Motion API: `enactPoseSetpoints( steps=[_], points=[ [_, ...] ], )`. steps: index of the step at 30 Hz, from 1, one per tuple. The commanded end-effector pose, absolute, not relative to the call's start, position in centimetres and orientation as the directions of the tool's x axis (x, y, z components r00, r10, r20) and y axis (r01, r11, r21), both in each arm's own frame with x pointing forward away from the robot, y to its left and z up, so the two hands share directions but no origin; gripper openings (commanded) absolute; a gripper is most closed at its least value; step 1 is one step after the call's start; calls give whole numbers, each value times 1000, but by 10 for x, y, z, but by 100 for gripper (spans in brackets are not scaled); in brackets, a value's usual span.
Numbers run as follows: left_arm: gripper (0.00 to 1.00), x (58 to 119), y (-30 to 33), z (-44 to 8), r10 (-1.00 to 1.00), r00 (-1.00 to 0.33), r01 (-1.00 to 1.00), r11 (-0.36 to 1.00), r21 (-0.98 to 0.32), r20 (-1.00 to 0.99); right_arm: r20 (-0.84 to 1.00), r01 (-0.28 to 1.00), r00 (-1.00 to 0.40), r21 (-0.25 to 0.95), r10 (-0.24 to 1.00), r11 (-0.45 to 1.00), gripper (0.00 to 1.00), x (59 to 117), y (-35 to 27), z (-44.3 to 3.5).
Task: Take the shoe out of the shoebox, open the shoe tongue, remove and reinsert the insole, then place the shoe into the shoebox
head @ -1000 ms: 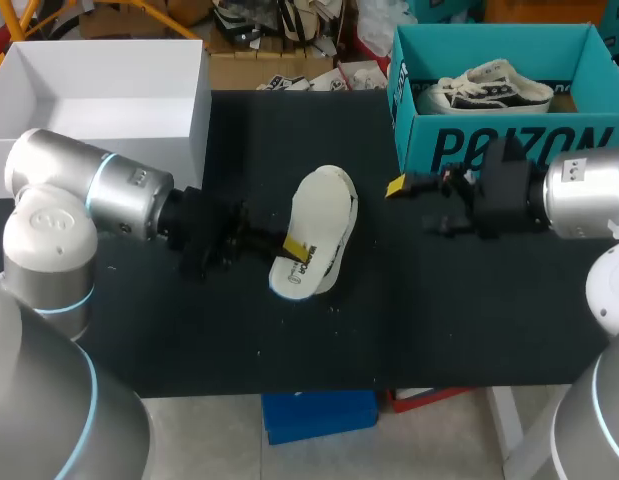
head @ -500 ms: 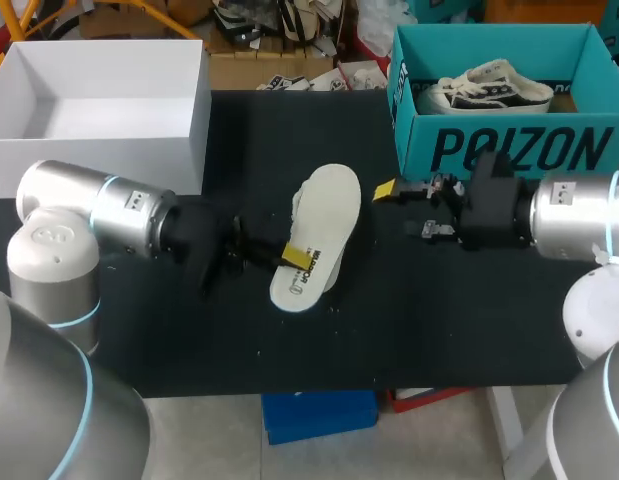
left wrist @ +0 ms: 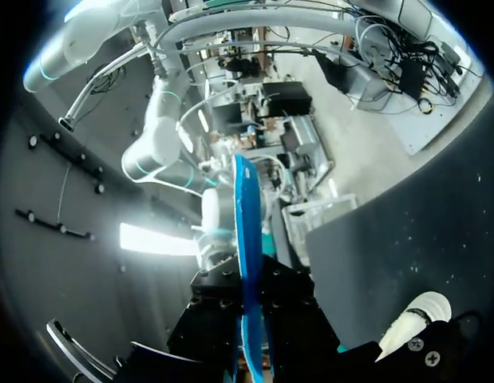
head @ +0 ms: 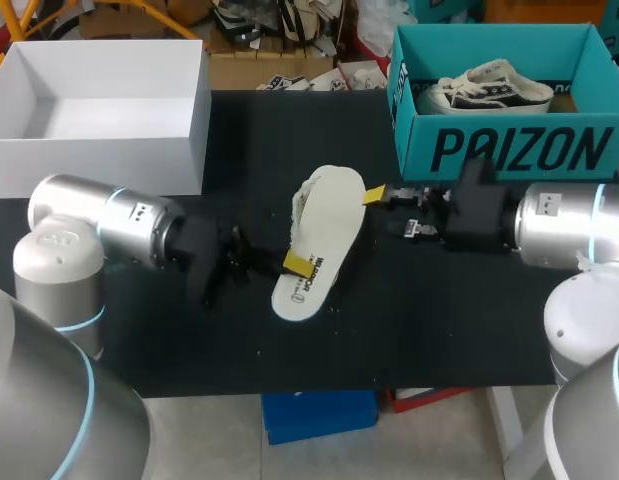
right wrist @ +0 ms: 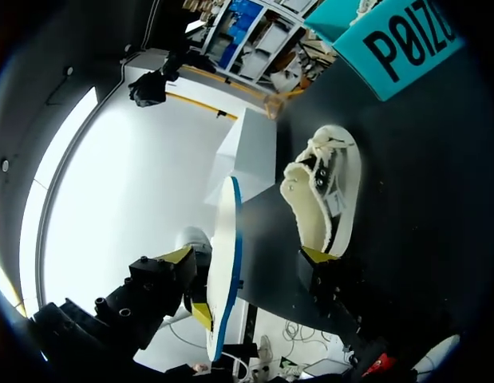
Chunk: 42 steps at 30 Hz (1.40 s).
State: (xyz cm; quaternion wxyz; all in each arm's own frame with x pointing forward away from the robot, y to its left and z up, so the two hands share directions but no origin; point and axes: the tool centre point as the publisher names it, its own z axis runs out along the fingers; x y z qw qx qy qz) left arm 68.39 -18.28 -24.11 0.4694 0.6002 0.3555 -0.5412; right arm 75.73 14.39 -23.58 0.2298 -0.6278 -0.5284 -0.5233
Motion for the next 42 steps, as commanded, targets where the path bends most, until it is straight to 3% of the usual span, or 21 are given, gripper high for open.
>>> enactPoseSetpoints(
  steps=[1,3,10,12,14,16,20,25,30,37,39,41,42],
  points=[
    [0,692,-185,-247,-95,166,931,-312,187,-982,910,911,-120,259,397,-319,67,759,155,-238],
    [0,696,-184,-249,-97,169,931,-311,191,-981,915,917,-124,253,385,-308,72,756,159,-237],
    [0,706,-182,-251,-116,170,931,-307,198,-979,929,931,-141,242,343,-272,71,741,172,-234],
    [0,709,-183,-252,-115,166,932,-306,194,-979,933,935,-144,238,329,-264,62,737,176,-233],
    [0,710,-183,-252,-114,165,933,-305,192,-980,933,937,-146,237,330,-256,62,734,178,-233],
    [0,711,-183,-252,-114,165,933,-304,193,-980,934,940,-144,232,327,-250,55,732,180,-234],
    [0,712,-184,-250,-117,169,933,-302,197,-979,936,946,-140,223,324,-235,61,728,186,-236],
    [0,712,-187,-247,-122,172,932,-302,202,-977,938,950,-135,214,318,-227,62,726,192,-239],
    [0,710,-189,-247,-124,171,930,-306,201,-978,939,951,-135,212,315,-224,51,728,195,-240],
    [0,710,-193,-249,-129,162,931,-309,195,-978,940,953,-141,214,310,-216,47,731,200,-240],
    [0,709,-195,-249,-132,160,930,-311,194,-978,941,953,-141,214,308,-216,36,731,200,-241],
    [0,707,-197,-249,-135,154,931,-313,190,-979,941,953,-140,212,308,-217,3,730,200,-242],
    [0,707,-198,-249,-136,153,930,-315,189,-979,941,952,-138,212,308,-219,0,730,200,-243]
  ],
)
